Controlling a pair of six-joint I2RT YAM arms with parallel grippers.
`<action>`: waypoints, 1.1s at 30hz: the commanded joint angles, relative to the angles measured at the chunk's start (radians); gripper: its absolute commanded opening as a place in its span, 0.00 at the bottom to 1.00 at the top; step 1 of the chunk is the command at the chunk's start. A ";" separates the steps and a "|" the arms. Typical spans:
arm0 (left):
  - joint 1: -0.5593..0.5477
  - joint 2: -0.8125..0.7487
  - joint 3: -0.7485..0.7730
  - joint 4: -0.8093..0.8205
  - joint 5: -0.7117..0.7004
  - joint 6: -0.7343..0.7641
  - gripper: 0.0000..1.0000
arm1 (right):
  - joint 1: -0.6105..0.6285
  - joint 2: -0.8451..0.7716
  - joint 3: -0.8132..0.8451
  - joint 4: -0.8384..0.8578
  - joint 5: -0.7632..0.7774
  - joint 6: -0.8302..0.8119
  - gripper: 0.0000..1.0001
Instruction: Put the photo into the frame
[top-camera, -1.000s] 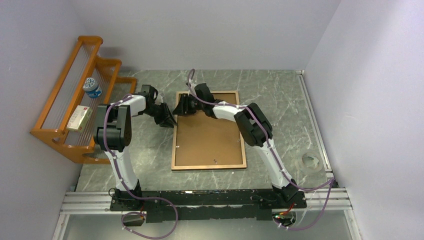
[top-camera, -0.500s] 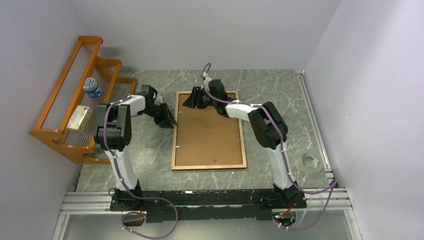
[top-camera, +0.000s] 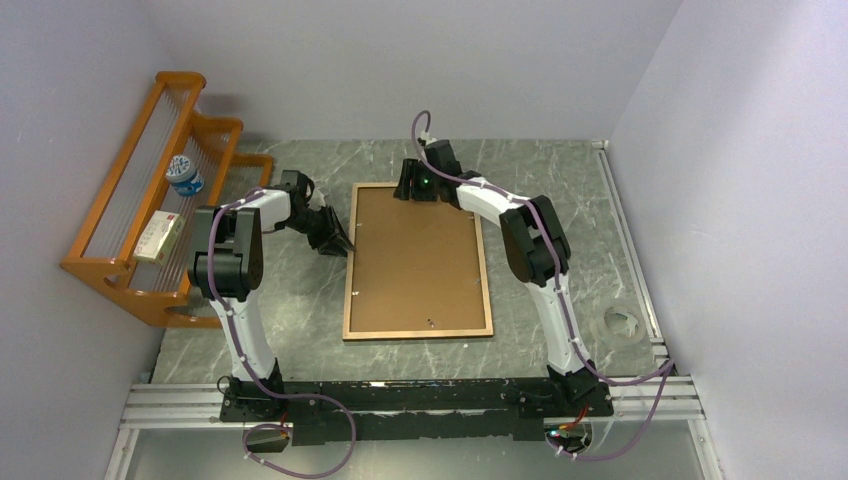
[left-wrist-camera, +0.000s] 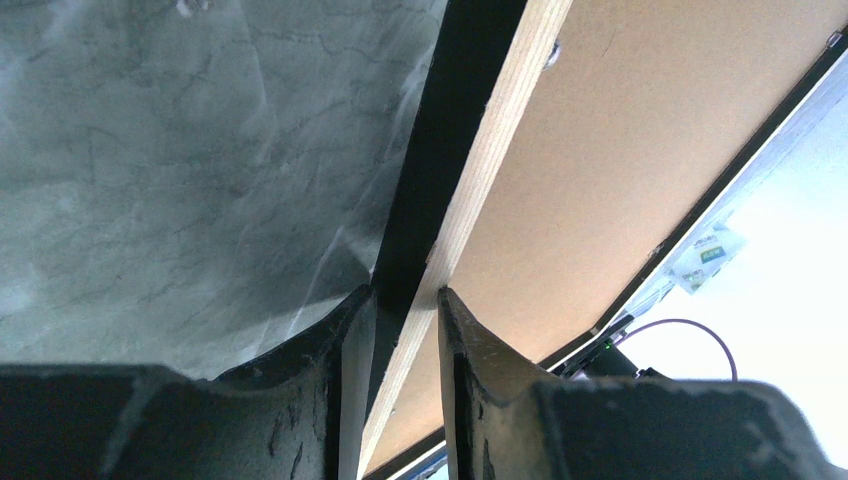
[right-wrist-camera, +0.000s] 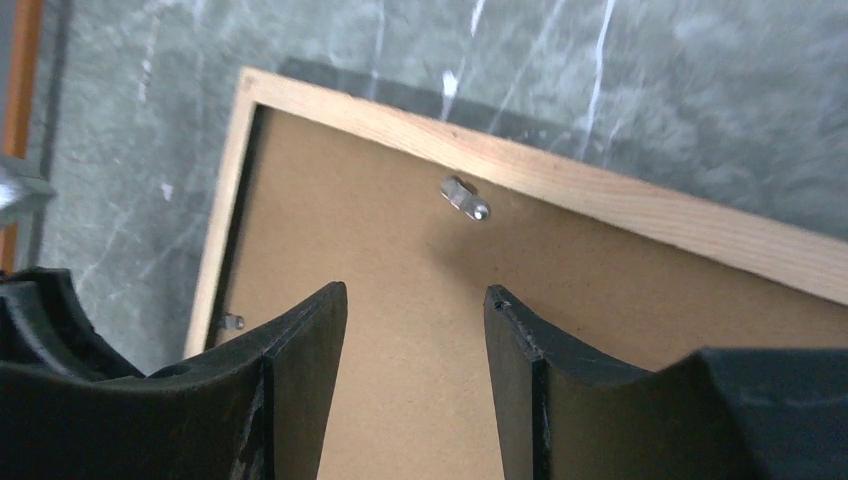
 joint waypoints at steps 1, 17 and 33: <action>0.002 0.030 0.015 -0.009 -0.047 0.019 0.34 | -0.001 0.059 0.050 0.019 -0.072 0.067 0.57; 0.002 0.041 0.016 -0.012 -0.051 0.022 0.34 | 0.000 0.173 0.160 0.033 -0.036 0.066 0.53; 0.002 0.044 0.022 -0.018 -0.051 0.026 0.34 | 0.014 0.214 0.220 -0.066 0.185 0.049 0.53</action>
